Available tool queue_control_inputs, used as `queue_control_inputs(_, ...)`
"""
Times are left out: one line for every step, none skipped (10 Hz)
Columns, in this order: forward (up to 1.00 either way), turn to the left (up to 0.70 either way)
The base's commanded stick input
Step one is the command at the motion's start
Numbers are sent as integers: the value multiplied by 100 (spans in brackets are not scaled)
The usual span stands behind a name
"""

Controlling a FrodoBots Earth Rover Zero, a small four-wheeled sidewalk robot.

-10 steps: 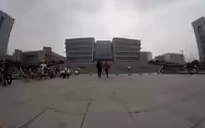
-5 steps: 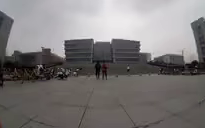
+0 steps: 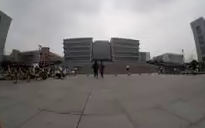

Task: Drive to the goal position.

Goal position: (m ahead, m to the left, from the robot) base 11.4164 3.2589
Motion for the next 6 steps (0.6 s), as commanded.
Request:
queue_control_inputs(70, -1)
queue_control_inputs(70, -1)
queue_control_inputs(70, -1)
queue_control_inputs(70, -1)
queue_control_inputs(70, -1)
queue_control_inputs(70, -1)
